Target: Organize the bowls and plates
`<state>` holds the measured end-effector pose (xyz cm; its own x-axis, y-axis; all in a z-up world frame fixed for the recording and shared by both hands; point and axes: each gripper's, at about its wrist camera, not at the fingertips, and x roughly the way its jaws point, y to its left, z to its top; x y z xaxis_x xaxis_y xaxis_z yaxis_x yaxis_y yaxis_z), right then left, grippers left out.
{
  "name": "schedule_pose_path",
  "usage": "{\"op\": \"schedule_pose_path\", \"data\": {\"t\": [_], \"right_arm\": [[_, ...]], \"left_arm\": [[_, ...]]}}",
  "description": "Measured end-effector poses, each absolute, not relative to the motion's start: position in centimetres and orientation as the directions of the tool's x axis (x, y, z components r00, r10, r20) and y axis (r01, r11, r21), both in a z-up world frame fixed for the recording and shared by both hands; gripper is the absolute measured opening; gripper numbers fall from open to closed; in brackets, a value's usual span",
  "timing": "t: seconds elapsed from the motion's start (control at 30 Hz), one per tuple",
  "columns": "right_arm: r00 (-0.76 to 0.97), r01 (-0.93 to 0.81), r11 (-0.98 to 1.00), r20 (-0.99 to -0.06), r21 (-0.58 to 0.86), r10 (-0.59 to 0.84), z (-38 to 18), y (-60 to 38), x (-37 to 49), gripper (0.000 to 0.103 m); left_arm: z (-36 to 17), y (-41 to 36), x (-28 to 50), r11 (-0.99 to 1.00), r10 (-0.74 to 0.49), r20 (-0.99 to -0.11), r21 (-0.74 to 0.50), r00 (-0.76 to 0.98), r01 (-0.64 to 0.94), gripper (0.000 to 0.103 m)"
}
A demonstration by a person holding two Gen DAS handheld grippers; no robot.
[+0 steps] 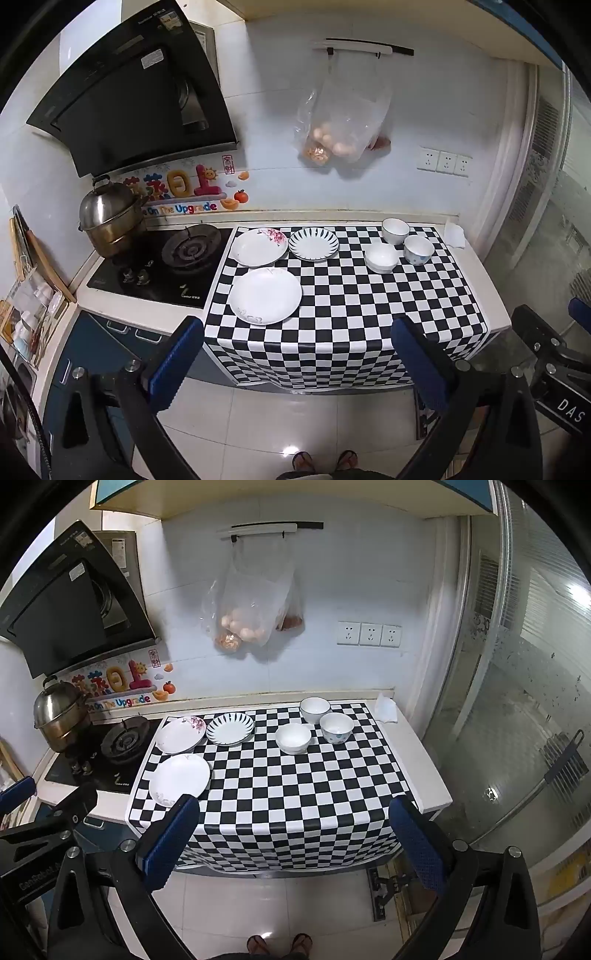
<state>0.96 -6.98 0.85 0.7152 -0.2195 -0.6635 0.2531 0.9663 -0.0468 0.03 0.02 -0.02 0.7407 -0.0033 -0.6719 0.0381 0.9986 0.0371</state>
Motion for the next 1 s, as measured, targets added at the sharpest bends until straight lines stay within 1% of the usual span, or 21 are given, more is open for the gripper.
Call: {"op": "schedule_pose_path", "data": {"t": [0.57, 0.63, 1.0], "right_arm": [[0.709, 0.263, 0.963, -0.665, -0.058, -0.234, 1.1, -8.7, 1.6, 0.103], [0.71, 0.271, 0.961, -0.661, -0.06, -0.242, 0.3, -7.8, 1.3, 0.103], [0.713, 0.274, 0.96, -0.656, -0.064, -0.247, 0.3, -7.6, 1.1, 0.103]], "left_arm": [[-0.6, 0.1, 0.2, 0.998, -0.002, -0.674, 0.04, 0.738, 0.039, 0.103], [-0.5, 0.1, 0.2, 0.998, -0.002, -0.675, 0.039, 0.738, 0.039, 0.103], [-0.5, 0.0, 0.2, 0.999, 0.001, -0.672, 0.041, 0.741, 0.036, 0.103]]}}
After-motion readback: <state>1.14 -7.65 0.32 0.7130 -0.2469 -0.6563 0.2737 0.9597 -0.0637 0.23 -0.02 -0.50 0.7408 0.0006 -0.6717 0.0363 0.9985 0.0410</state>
